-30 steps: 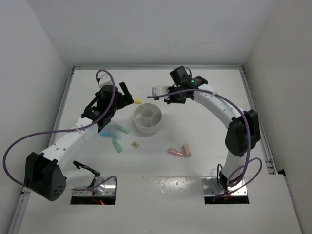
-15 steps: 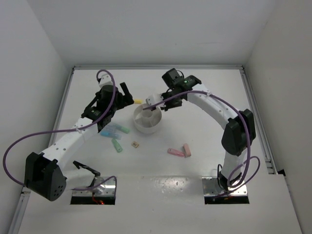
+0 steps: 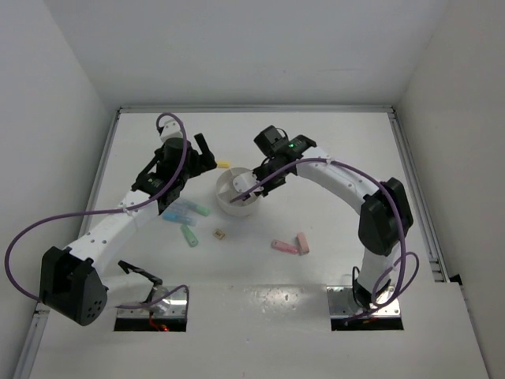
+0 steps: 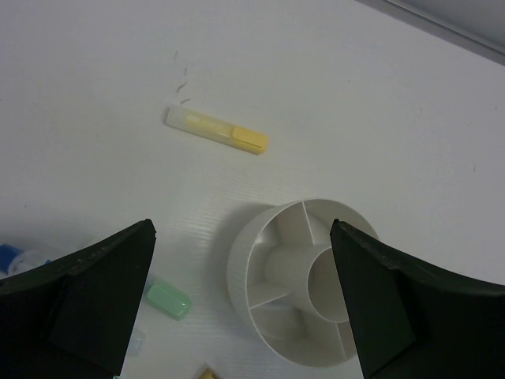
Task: Sort the stationery into containers
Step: Place the stationery in the storage box, then pick up the stationery from the center of the board.
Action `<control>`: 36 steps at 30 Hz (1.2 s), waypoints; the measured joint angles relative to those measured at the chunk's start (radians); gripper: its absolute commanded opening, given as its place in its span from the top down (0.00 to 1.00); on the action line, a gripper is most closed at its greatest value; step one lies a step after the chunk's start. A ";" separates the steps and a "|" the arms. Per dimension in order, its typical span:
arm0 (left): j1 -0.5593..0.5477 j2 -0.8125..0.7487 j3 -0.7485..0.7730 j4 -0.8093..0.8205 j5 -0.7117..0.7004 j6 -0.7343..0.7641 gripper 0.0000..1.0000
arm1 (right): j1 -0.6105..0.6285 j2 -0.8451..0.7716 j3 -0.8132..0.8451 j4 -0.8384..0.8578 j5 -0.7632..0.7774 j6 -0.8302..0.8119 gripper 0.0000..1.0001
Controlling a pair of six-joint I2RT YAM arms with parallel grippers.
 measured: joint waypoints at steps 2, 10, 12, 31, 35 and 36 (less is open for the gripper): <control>0.000 0.000 0.000 0.000 0.000 0.000 0.01 | 0.010 0.000 -0.024 0.022 0.006 -0.006 1.00; 0.000 0.000 0.000 0.000 0.000 0.000 0.01 | 0.056 0.000 -0.094 0.115 0.082 -0.015 0.99; 0.000 0.000 0.000 0.000 0.000 0.000 0.01 | 0.073 -0.001 -0.112 0.141 0.112 -0.016 0.98; 0.000 0.000 0.000 0.001 0.000 -0.002 1.00 | 0.126 -0.052 -0.142 0.259 0.236 0.079 1.00; 0.000 0.000 0.000 -0.001 0.000 -0.012 1.00 | 0.119 -0.091 -0.077 0.213 0.126 0.228 0.99; 0.000 0.000 0.000 -0.003 -0.004 -0.021 1.00 | 0.118 -0.114 -0.073 0.203 0.072 0.265 0.92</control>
